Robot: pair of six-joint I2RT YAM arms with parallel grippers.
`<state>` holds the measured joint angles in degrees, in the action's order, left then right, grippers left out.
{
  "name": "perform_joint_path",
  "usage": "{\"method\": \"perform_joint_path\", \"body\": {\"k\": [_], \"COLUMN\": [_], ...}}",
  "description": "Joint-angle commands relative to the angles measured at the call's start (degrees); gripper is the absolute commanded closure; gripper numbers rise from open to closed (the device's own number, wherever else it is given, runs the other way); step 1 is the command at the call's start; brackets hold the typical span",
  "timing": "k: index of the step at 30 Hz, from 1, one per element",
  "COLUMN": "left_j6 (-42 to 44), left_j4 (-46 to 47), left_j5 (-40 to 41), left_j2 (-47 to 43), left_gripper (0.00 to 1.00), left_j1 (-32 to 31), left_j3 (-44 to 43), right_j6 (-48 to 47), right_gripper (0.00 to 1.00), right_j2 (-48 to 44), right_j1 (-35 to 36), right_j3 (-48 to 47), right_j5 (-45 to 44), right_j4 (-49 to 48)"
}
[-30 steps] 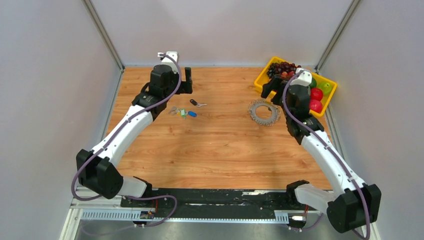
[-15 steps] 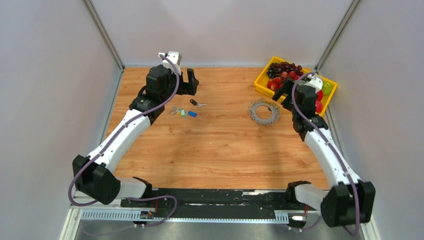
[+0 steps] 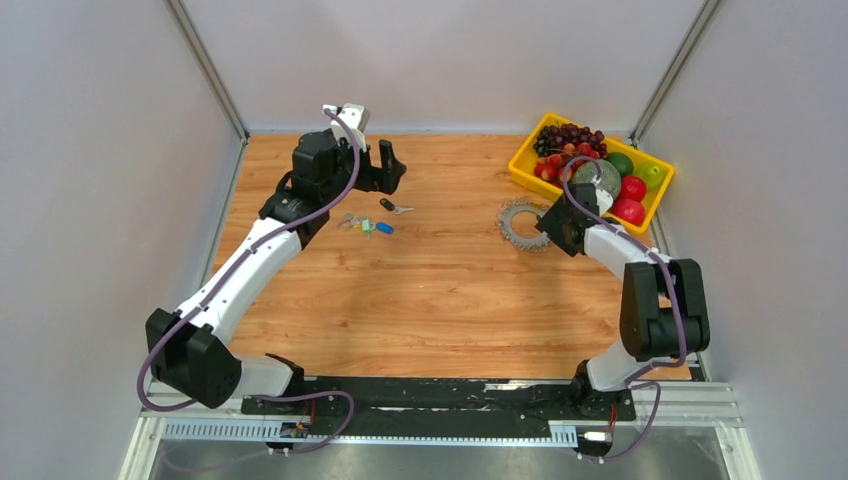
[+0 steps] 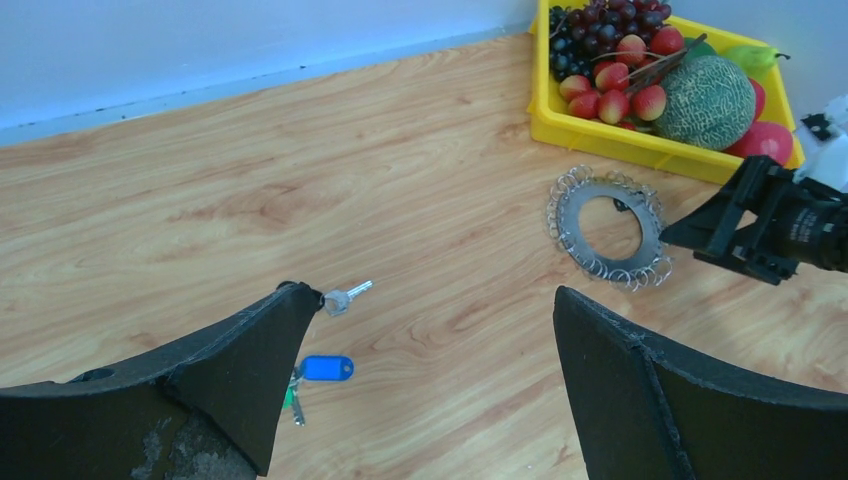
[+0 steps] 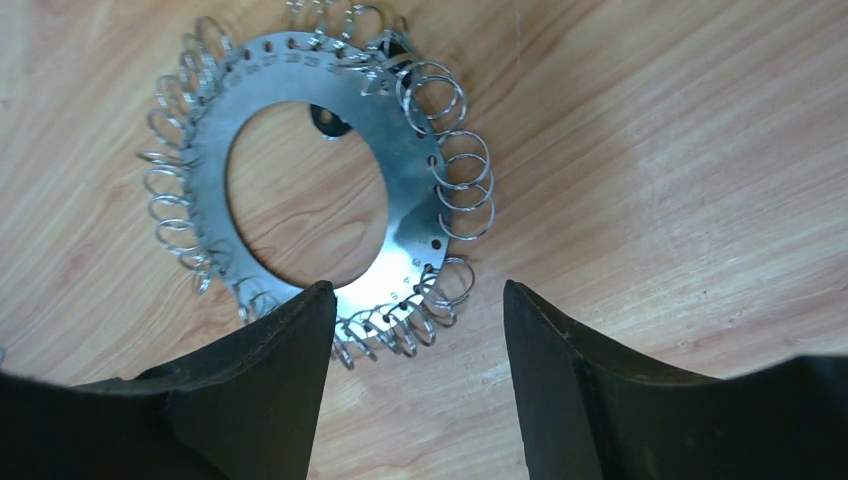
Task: Remove the keys from the keyring
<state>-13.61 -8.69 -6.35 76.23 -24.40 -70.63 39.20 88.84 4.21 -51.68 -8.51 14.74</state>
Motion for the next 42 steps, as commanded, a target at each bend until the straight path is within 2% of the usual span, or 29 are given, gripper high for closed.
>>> {"method": "perform_joint_path", "body": {"k": [1, 4, 5, 6, 8, 9, 12, 16, 19, 25, 28, 30, 35, 38, 39, 40, 41, 42], "left_j6": [-0.6, -1.2, -1.2, -1.1, -0.6, 0.0, 1.1, 3.3, 5.9, 10.2, 11.8, 11.6, 8.9, 8.9, 10.2, 11.0, 12.4, 12.6], "left_j4": [2.6, 2.6, 2.5, 2.5, 2.5, 2.5, 2.2, 1.3, -0.1, -3.5, -2.7, -0.2, 14.8, 17.9, 17.8, 17.6, 16.7, 14.5], "left_j5": [-3.3, -4.9, -5.0, -5.1, -5.2, -5.2, -5.2, -5.3, -5.1, -6.5, -5.6, -6.7, -15.2, -14.5, -13.6, -12.6, -9.4, -7.6], "left_j2": [1.1, 2.1, 2.3, 2.5, 2.8, 2.9, 3.8, 5.8, 8.1, 13.1, 14.8, 14.6, 8.1, 5.1, 5.0, 5.1, 5.5, 6.9], "left_gripper": [0.00, 0.00, 0.00, 0.00, 0.00, 0.00, 0.00, 0.00, 0.00, 0.00, 0.00, 0.00, 0.00, 0.00, 0.00, 0.00, 0.00, 0.00], "left_j1": [-0.4, -0.6, -0.7, -0.9, -1.1, -1.5, -2.4, -4.6, -7.4, -13.7, -17.8, -19.1, -19.4, -19.9, -20.6, -21.2, -22.4, -23.1], "left_j3": [-0.1, -0.4, -0.5, -0.5, -0.4, -0.4, -0.5, -1.1, -2.3, -4.3, -3.6, -1.4, 7.6, 11.0, 11.3, 11.8, 11.8, 11.2], "right_j6": [5.8, 7.0, 7.1, 6.9, 6.9, 7.2, 8.6, 10.8, 11.9, 10.7, 10.6, 10.2, 7.7, 6.6, 6.4, 6.2, 5.8, 5.6], "right_gripper": [0.36, 0.40, 0.46, 0.59, 0.94, 1.00, 1.00, 1.00, 1.00, 1.00, 1.00, 1.00, 1.00, 1.00, 0.98, 0.85, 0.66, 0.51], "right_j2": [3.3, 5.8, 6.9, 8.1, 9.5, 9.9, 7.0, -4.8, -13.2, -29.0, -33.3, -35.0, -36.2, -37.0, -37.3, -37.7, -38.0, -38.3], "right_j1": [0.0, 0.0, 0.0, 0.0, 0.0, 0.3, 3.4, 9.9, 13.4, 12.8, 12.8, 12.8, 12.8, 12.8, 12.8, 12.8, 12.8, 12.8], "right_j3": [-1.8, -1.9, -2.3, -2.4, -2.4, -1.9, 2.0, 9.1, 12.6, 16.3, 17.0, 17.0, 15.2, 14.2, 14.2, 14.2, 14.5, 14.7], "right_j5": [-1.6, -1.0, -0.1, 1.0, 4.0, 5.7, 7.5, 6.7, 9.6, 9.6, 12.8, 14.4, 18.4, 17.8, 16.7, 15.7, 14.8, 13.6], "right_j4": [-0.4, -0.8, -1.0, -1.4, -2.2, -2.5, -3.9, -5.1, -5.2, -3.8, -3.8, -3.7, -3.2, -2.0, -1.3, -0.6, -0.2, 0.2]}}
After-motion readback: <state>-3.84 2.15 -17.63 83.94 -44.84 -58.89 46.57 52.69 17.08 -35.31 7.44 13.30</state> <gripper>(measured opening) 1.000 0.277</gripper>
